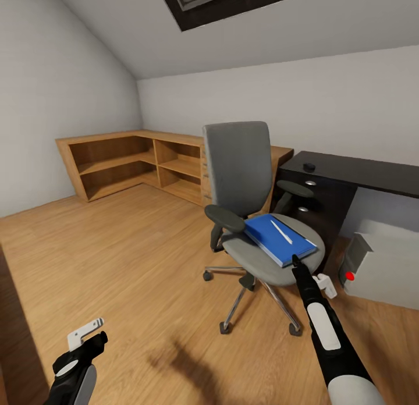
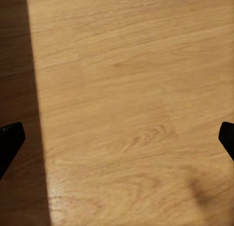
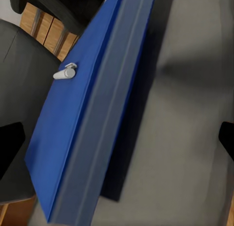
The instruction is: In the bedroom, organize the workspace by keeping the computer under the desk, ensuring the monitor is on the desk, placing the keyboard on the desk next to the monitor, placing the mouse on the desk next to the keyboard, moving the folder from the swivel chair onto the desk next to the mouse, stacking the notebook on top of the folder with the pen on top of the notebook, and positioning the swivel chair next to the desk.
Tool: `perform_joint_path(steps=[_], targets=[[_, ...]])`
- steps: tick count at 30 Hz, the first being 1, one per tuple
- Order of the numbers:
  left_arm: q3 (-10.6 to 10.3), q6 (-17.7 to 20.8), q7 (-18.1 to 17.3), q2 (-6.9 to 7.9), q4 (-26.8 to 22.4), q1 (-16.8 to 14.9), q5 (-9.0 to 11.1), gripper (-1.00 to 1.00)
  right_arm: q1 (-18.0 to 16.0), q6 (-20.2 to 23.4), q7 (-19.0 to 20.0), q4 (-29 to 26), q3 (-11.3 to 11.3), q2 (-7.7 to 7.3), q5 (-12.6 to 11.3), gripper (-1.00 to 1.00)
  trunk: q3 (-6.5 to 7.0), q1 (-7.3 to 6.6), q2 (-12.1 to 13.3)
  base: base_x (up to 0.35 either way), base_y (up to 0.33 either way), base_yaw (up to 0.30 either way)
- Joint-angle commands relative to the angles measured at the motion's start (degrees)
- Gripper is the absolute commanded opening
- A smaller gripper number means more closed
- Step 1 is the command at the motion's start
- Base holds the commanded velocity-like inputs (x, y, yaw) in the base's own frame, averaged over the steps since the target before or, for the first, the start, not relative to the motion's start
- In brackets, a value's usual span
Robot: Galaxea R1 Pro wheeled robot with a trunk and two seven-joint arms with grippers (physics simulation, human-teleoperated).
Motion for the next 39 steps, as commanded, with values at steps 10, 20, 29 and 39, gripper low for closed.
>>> perform_joint_path(steps=[10, 20, 29, 39], targets=[[0.0, 0.2, 0.2, -0.03, -0.1, 0.0, 0.5, 1.00, 0.0, -0.2, 0.1, -0.6, 0.0, 0.08, -0.6, 1.00, -0.05, -0.01, 0.0, 0.000, 0.000, 0.000], [0.0, 0.2, 0.2, -0.03, -0.1, 0.0, 0.4, 1.00, 0.0, -0.4, 0.0, -0.9, 0.0, -0.01, -0.5, 1.00, -0.05, -0.01, 0.0, 0.000, 0.000, 0.000], [0.0, 0.2, 0.2, -0.03, -0.1, 0.0, 0.4, 1.00, 0.0, -0.2, 0.0, -0.9, -0.1, -0.26, -0.6, 1.00, -0.08, -0.01, 0.0, 0.000, 0.000, -0.153], [0.0, 0.2, 0.2, 0.04, -0.1, 0.0, 0.5, 1.00, 0.0, 0.0, 0.0, -0.6, -0.2, -0.42, -0.6, 1.00, -0.28, -0.01, 0.0, 0.000, 0.000, -0.248]])
